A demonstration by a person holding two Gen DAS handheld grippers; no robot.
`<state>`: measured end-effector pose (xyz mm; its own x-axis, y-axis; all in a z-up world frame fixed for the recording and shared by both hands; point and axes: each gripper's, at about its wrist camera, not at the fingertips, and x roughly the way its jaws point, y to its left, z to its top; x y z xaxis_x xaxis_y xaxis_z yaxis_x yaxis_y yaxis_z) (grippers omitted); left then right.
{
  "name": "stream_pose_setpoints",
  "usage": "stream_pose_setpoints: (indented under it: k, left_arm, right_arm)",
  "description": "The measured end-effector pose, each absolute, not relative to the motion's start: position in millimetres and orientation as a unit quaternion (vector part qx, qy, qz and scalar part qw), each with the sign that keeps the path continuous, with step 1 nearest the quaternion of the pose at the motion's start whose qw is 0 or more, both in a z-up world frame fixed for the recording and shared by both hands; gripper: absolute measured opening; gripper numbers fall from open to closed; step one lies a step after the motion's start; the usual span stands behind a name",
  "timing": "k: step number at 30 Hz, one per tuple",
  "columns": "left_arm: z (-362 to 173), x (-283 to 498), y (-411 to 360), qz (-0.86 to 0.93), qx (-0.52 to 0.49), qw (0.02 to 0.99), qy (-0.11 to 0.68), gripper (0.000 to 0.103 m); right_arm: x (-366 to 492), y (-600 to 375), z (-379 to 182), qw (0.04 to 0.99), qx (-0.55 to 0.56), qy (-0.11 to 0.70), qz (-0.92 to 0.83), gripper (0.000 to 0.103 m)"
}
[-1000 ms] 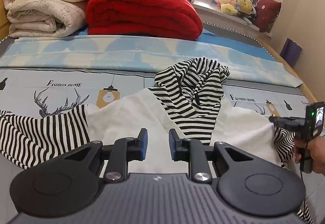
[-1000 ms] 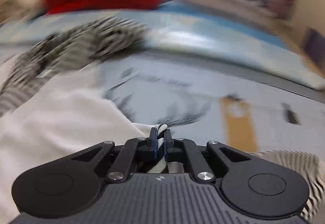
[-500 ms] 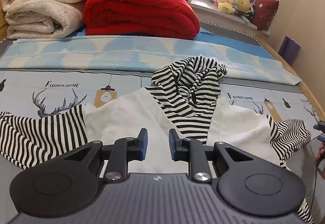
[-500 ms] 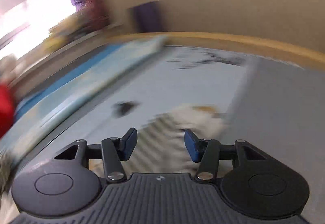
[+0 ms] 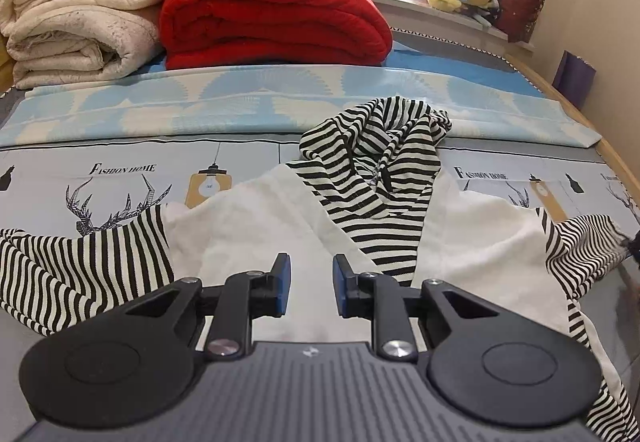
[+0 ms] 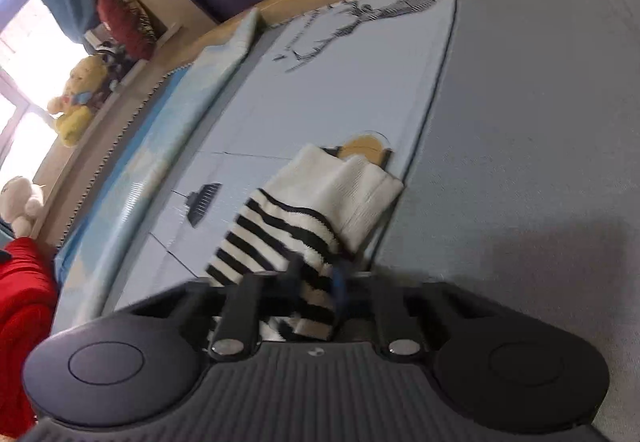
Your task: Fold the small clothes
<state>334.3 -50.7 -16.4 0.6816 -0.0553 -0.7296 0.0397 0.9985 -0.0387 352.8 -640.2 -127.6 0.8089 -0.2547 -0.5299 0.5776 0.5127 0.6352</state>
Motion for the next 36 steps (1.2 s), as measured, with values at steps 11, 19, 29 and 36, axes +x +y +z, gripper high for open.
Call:
stream_pose_setpoints:
  k: [11, 19, 29, 36]
  left_arm:
    - [6, 326, -13, 0.003, -0.049, 0.924, 0.379, 0.025]
    - [19, 308, 28, 0.034, -0.076, 0.926, 0.367, 0.025]
    - [25, 303, 78, 0.073, -0.115, 0.920, 0.369, 0.025]
    - [26, 300, 84, 0.066, -0.121, 0.918, 0.372, 0.025]
  right_arm:
    - [304, -573, 19, 0.922, 0.287, 0.052, -0.255, 0.003]
    - [281, -312, 84, 1.000, 0.007, -0.019, -0.020, 0.003]
    - [295, -71, -91, 0.877, -0.119, 0.321, 0.337, 0.034]
    - [289, -95, -79, 0.860, -0.129, 0.353, 0.346, 0.048]
